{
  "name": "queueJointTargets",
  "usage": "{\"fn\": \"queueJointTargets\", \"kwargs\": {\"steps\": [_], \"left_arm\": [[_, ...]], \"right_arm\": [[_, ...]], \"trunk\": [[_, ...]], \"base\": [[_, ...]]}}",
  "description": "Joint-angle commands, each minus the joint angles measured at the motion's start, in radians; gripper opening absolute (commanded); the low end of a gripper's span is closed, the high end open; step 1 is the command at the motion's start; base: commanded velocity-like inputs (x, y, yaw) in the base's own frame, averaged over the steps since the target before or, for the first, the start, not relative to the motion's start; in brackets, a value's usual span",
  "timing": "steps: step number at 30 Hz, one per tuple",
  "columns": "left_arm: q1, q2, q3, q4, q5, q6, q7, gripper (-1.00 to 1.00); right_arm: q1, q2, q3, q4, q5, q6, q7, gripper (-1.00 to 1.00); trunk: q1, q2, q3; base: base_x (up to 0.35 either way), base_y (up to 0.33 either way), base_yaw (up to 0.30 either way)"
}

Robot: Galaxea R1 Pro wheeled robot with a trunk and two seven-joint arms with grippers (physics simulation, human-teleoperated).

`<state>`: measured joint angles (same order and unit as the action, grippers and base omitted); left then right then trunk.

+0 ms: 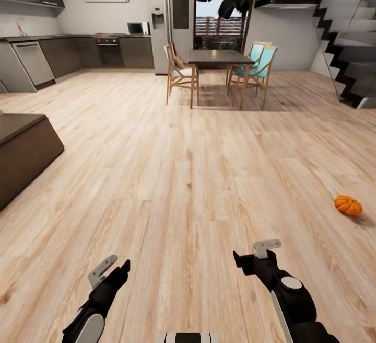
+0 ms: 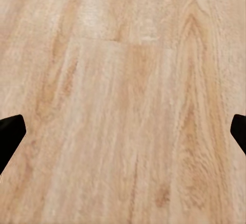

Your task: Place each of the two pumpkins and all three candles from the living room inside a cabinet in the living room (use any cabinet), then make sure every cabinet is closed, and position the cauldron so it is next to a table in the living room.

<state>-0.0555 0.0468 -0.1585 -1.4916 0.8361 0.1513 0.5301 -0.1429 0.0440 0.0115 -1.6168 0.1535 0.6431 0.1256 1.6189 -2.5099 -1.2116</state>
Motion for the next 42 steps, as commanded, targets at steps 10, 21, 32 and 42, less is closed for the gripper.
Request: {"fn": "queueJointTargets", "kwargs": {"steps": [10,21,32,42], "left_arm": [[-0.003,0.006,0.027,0.018,0.049,0.001,0.002,1.00],[-0.005,0.013,0.062,0.045,0.110,0.012,0.001,1.00],[-0.005,0.016,0.209,0.126,0.245,0.069,-0.035,1.00],[-0.002,0.015,0.209,0.127,0.244,0.068,-0.037,1.00]], "right_arm": [[0.003,0.003,-0.005,-0.002,-0.002,-0.043,-0.004,1.00],[-0.003,0.007,-0.005,-0.002,-0.002,-0.060,-0.011,1.00],[-0.001,0.003,0.006,-0.002,-0.002,-0.018,-0.012,1.00],[0.000,-0.002,0.005,-0.002,-0.001,-0.015,-0.009,1.00]], "trunk": [[-0.004,0.002,0.039],[-0.009,0.005,0.081],[-0.014,0.008,0.124],[-0.016,0.008,0.135]], "base": [[0.001,0.000,0.007],[0.000,0.000,0.000],[0.000,0.000,0.045],[0.064,0.000,0.203]]}}
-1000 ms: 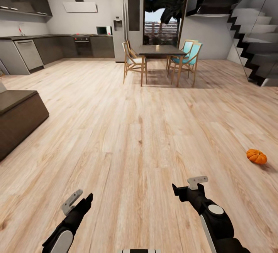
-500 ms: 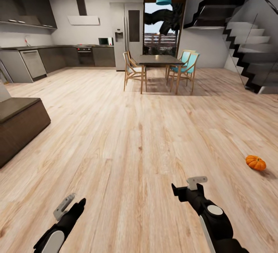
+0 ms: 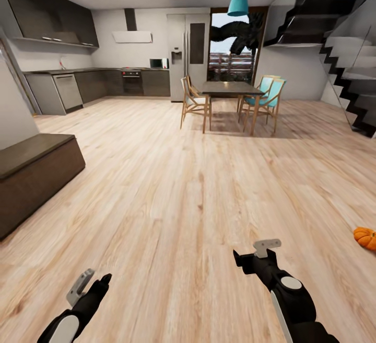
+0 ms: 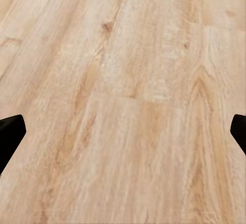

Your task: Place each of the two pumpkins and all three candles from the living room inside a cabinet in the living room (use any cabinet), then make sure every cabinet is closed, and position the cauldron so it is next to a table in the living room.

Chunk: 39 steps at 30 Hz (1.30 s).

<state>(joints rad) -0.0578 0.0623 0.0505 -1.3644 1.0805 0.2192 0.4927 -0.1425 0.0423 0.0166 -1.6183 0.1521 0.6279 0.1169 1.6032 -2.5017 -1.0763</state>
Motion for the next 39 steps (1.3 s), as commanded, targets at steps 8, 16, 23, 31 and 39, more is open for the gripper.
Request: {"fn": "queueJointTargets", "kwargs": {"steps": [8,16,23,31,39], "left_arm": [[0.078,-0.001,0.186,-0.009,0.011,-0.010,-0.221,1.00],[0.084,0.002,0.292,0.012,0.013,0.000,-0.369,1.00],[0.014,-0.006,0.283,0.072,0.002,0.043,-0.526,1.00],[0.025,-0.001,0.266,0.073,-0.002,0.039,-0.522,1.00],[0.025,-0.002,0.265,0.080,-0.003,0.037,-0.520,1.00]], "right_arm": [[-0.008,0.003,-0.003,0.000,0.000,0.003,-0.002,1.00],[-0.008,0.003,-0.004,0.000,0.000,0.005,0.001,1.00],[-0.029,0.002,-0.002,0.000,0.000,0.116,0.004,1.00],[-0.067,0.001,-0.023,0.000,-0.020,0.207,0.149,1.00],[-0.078,0.001,-0.051,0.000,-0.022,0.223,0.223,1.00]], "trunk": [[0.000,0.000,0.000],[0.000,0.000,0.000],[0.000,0.000,0.000],[0.000,0.000,0.000],[0.000,0.000,0.000]], "base": [[0.311,0.000,0.021],[0.331,-0.069,0.241],[0.309,-0.159,0.277],[0.289,-0.195,0.278],[0.288,-0.197,0.278]]}}
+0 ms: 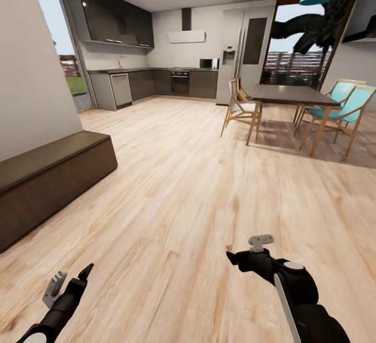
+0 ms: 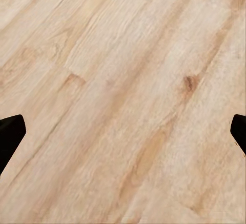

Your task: Place each of the two pumpkins and all three candles from the living room inside a cabinet in the living room (use any cabinet), then make sure every cabinet is closed, and position the cauldron so it is next to a table in the living room.

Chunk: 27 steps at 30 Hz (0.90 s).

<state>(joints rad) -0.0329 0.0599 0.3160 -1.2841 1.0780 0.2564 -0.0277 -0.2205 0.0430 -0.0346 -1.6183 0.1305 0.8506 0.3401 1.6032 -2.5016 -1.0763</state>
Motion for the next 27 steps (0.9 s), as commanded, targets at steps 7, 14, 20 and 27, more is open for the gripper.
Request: {"fn": "queueJointTargets", "kwargs": {"steps": [7,14,20,27], "left_arm": [[0.119,0.001,0.015,-0.102,0.010,-0.001,-0.016,1.00],[0.310,-0.008,0.015,-0.268,0.006,-0.004,-0.015,1.00],[0.329,-0.010,0.019,-0.278,0.005,-0.017,-0.012,1.00],[0.331,-0.011,0.023,-0.279,0.005,-0.016,-0.011,1.00]], "right_arm": [[-0.061,0.005,-0.054,0.007,-0.002,0.094,0.003,1.00],[-0.236,0.047,-0.181,0.256,-0.206,0.197,-0.001,1.00],[-0.299,0.057,-0.244,0.518,-0.383,-0.048,0.001,1.00],[-0.304,0.061,-0.256,0.556,-0.423,-0.086,-0.002,1.00]], "trunk": [[0.000,0.000,0.000],[0.000,0.000,-0.001],[0.000,0.000,-0.002],[0.000,0.000,-0.002]], "base": [[0.287,-0.198,0.278],[0.285,-0.201,0.278],[0.281,-0.209,0.214],[0.280,-0.207,0.051]]}}
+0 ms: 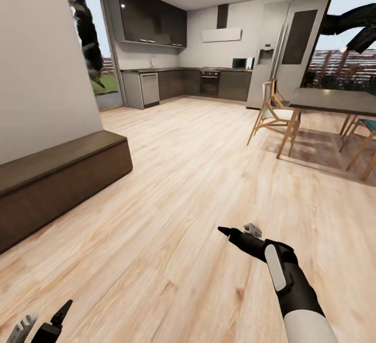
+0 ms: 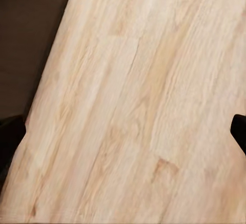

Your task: Place each of the two pumpkins and all three candles from the living room inside a cabinet in the living room (use any cabinet), then make sure every cabinet is closed, and position the cauldron so it is next to a table in the living room.

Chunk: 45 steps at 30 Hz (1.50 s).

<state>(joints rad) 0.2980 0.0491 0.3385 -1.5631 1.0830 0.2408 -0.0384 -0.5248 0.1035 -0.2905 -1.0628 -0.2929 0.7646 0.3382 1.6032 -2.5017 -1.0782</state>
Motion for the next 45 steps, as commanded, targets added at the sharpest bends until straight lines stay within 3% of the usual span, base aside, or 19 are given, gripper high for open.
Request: {"fn": "queueJointTargets", "kwargs": {"steps": [1,3,4,6,7,10,15,17,20,23,26,32,36,38,39,41,45], "left_arm": [[0.000,0.000,0.000,0.000,0.000,0.000,0.000,1.00],[0.024,0.005,0.005,0.002,0.003,0.003,0.001,1.00],[0.064,0.002,-0.001,-0.008,0.002,0.005,0.005,1.00],[0.065,0.002,-0.004,-0.009,0.001,0.007,0.011,1.00],[0.065,0.002,-0.002,-0.009,0.000,0.008,0.013,1.00],[0.099,0.005,0.004,-0.006,0.003,0.008,0.012,1.00],[0.172,0.002,0.049,-0.004,0.011,0.002,-0.005,1.00],[0.181,-0.007,0.064,-0.002,0.013,0.000,-0.008,1.00],[0.195,-0.038,0.111,0.003,0.041,0.000,-0.013,1.00],[0.210,-0.087,0.152,0.008,0.052,-0.001,-0.034,1.00],[0.214,-0.104,0.165,0.009,0.053,-0.006,-0.049,1.00],[0.216,-0.111,0.169,0.009,0.054,-0.030,-0.053,1.00],[0.216,-0.111,0.168,0.009,0.050,-0.034,-0.054,1.00],[0.216,-0.112,0.168,0.009,0.035,-0.037,-0.054,1.00],[0.216,-0.113,0.168,0.009,0.005,-0.040,-0.056,1.00],[0.215,-0.113,0.168,0.009,-0.001,-0.041,-0.057,1.00],[0.215,-0.114,0.167,0.008,-0.003,-0.041,-0.058,1.00]], "right_arm": [[0.000,0.000,-0.001,-0.001,-0.001,0.002,0.000,1.00],[-0.004,-0.007,-0.004,-0.003,-0.040,0.026,0.002,1.00],[-0.087,-0.014,-0.067,0.028,-0.199,0.182,-0.001,1.00],[-0.122,-0.008,-0.101,0.062,-0.217,0.205,-0.002,1.00],[-0.191,-0.003,-0.120,0.154,-0.228,0.217,-0.001,1.00],[-0.224,0.007,-0.125,0.210,-0.241,0.216,-0.001,1.00],[-0.232,0.018,-0.121,0.213,-0.264,0.193,-0.001,1.00],[-0.234,0.038,-0.121,0.217,-0.267,0.188,-0.001,1.00],[-0.235,0.069,-0.122,0.221,-0.268,0.165,-0.010,1.00],[-0.236,0.071,-0.123,0.245,-0.286,0.069,-0.071,1.00],[-0.236,0.071,-0.117,0.274,-0.358,0.000,-0.121,1.00],[-0.235,0.071,-0.112,0.299,-0.393,-0.022,-0.139,1.00],[-0.234,0.071,-0.111,0.307,-0.399,-0.019,-0.139,1.00],[-0.234,0.071,-0.111,0.307,-0.402,-0.017,-0.138,1.00],[-0.234,0.071,-0.110,0.303,-0.410,0.002,-0.134,1.00],[-0.233,0.071,-0.112,0.292,-0.468,0.085,-0.134,1.00],[-0.226,0.071,-0.116,0.286,-0.567,0.168,-0.134,1.00]], "trunk": [[0.000,0.000,0.000],[0.000,0.000,0.000],[0.000,0.000,0.000],[0.000,0.000,0.000],[0.000,0.000,0.000],[0.000,0.000,0.000],[0.000,0.000,0.000],[0.000,0.000,0.000],[0.000,0.000,0.000],[0.000,0.000,0.000],[0.000,0.000,0.000],[0.000,0.000,0.000],[0.000,0.000,0.001],[0.000,0.000,0.001],[0.000,0.000,0.001],[0.000,0.000,0.002],[0.000,0.000,0.003]], "base": [[0.280,-0.203,0.173],[0.280,-0.202,0.261],[0.280,-0.200,0.279],[0.280,-0.200,0.280],[0.280,-0.191,0.281],[0.286,-0.161,0.281],[0.297,-0.124,0.281],[0.303,-0.095,0.281],[0.309,-0.041,0.281],[0.313,-0.012,0.281],[0.314,-0.003,0.282],[0.314,-0.001,0.282],[0.314,0.000,0.282],[0.314,0.000,0.282],[0.314,0.000,0.281],[0.314,0.000,0.281],[0.314,0.000,0.281]]}}
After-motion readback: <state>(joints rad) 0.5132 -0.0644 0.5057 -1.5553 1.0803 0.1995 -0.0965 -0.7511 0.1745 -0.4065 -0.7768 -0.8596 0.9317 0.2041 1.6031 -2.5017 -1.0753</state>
